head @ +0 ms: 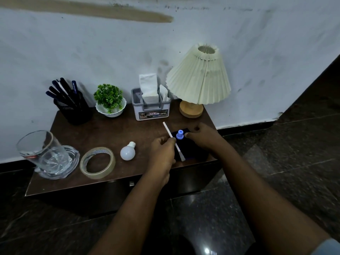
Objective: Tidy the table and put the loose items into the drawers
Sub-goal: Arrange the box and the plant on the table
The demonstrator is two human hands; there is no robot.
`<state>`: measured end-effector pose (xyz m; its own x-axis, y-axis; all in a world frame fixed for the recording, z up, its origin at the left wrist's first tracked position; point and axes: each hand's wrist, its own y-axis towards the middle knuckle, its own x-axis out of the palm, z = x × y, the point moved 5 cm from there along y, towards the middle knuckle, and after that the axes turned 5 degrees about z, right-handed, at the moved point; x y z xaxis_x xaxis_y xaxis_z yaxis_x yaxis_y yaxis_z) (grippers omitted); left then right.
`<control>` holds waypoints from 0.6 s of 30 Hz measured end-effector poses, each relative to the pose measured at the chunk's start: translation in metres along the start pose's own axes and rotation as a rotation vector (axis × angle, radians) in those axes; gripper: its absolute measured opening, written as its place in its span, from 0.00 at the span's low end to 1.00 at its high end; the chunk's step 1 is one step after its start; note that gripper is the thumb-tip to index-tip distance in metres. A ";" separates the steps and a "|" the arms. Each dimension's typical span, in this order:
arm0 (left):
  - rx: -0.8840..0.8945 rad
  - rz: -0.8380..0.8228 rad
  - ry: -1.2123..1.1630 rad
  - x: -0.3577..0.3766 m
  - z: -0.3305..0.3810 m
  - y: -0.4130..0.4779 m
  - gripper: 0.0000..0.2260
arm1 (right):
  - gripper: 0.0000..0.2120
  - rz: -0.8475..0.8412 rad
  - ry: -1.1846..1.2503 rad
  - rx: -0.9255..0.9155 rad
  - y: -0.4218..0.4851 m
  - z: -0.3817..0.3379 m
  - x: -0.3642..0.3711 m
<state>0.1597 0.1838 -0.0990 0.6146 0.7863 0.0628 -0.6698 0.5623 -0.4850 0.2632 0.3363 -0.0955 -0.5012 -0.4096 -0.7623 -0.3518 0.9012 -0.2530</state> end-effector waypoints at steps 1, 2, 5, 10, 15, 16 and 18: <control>0.008 0.012 -0.004 -0.004 0.002 0.001 0.03 | 0.23 -0.011 -0.006 -0.014 0.000 -0.004 0.004; 0.015 0.026 -0.003 -0.010 0.004 0.002 0.03 | 0.21 -0.020 -0.006 -0.025 -0.001 -0.008 0.008; 0.040 0.055 0.049 -0.026 0.010 0.007 0.10 | 0.18 -0.043 0.050 -0.038 0.000 -0.017 0.016; 0.047 0.119 0.077 -0.054 0.017 0.015 0.09 | 0.18 0.001 0.117 -0.094 0.001 -0.038 0.023; 0.067 0.090 0.089 -0.067 0.019 0.019 0.07 | 0.22 -0.010 -0.038 -0.200 -0.001 -0.061 0.035; 0.069 0.076 0.093 -0.068 0.020 0.019 0.06 | 0.23 -0.009 -0.080 -0.215 -0.002 -0.065 0.037; 0.082 0.051 0.101 -0.068 0.021 0.019 0.07 | 0.18 0.006 -0.131 -0.233 -0.001 -0.068 0.040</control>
<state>0.0968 0.1461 -0.0943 0.6147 0.7871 -0.0505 -0.7308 0.5443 -0.4119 0.1902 0.3096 -0.0850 -0.4029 -0.3689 -0.8376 -0.5288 0.8408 -0.1159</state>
